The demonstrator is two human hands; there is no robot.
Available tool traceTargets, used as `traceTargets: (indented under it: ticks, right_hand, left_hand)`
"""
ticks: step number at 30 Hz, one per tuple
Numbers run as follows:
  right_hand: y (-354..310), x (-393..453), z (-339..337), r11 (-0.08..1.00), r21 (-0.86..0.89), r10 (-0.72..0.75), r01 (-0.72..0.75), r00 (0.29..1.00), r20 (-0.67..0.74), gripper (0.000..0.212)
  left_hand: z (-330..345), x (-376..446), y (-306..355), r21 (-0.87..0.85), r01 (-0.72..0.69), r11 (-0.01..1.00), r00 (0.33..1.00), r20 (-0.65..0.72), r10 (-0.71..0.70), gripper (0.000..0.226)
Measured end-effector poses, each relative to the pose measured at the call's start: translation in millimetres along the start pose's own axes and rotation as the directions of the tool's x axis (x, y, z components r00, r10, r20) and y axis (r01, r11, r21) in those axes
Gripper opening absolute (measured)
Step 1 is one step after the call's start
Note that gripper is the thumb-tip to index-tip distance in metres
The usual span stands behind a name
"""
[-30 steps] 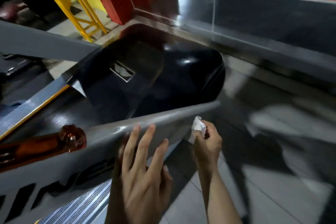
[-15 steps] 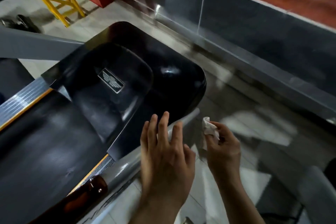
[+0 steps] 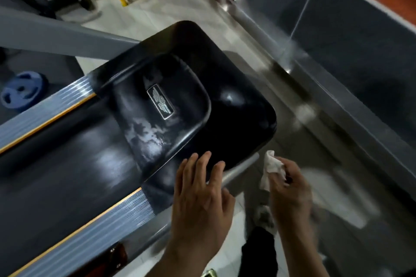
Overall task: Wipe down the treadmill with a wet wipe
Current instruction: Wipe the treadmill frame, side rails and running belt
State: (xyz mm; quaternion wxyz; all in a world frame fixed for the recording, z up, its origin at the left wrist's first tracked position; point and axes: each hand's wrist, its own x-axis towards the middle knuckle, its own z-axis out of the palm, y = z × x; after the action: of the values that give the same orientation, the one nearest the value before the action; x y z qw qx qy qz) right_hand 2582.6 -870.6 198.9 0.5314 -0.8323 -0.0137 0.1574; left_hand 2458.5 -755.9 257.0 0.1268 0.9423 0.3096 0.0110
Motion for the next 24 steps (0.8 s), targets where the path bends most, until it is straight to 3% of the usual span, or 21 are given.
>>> traceTargets:
  ticks: [4,9,14,18,20,24]
  right_hand:
    - [-16.2,60.4,15.9,0.999,-0.038,0.01,-0.002,0.976,0.217,0.01]
    - [-61.0,129.1,21.1,0.991,-0.129,0.02,0.048,0.877,0.479,0.005]
    - [-95.9,165.2,41.5,0.971,-0.193,0.011,0.141,0.781,0.624,0.014]
    - [-110.7,176.8,57.9,0.948,-0.242,0.048,0.207,0.659,0.751,0.027]
    - [-115.1,184.5,63.8,0.938,-0.259,0.068,0.231,0.608,0.791,0.026]
    - [-111.7,198.8,71.6,0.912,-0.309,0.105,0.271,0.575,0.812,0.017]
  left_hand:
    - [2.2,35.3,9.0,0.06,0.141,0.988,0.989,0.035,-0.143,0.051]
    - [-12.0,56.5,28.9,0.073,0.351,0.934,0.936,-0.011,-0.351,0.047]
    - [-14.7,75.9,42.5,0.111,0.473,0.874,0.88,-0.013,-0.474,0.052]
    - [-11.3,97.3,45.1,0.048,0.588,0.808,0.809,-0.026,-0.587,0.057]
    - [-6.8,108.8,44.1,0.032,0.609,0.792,0.793,-0.024,-0.609,0.058]
    - [7.0,134.3,32.7,-0.019,0.646,0.763,0.763,0.019,-0.646,0.056]
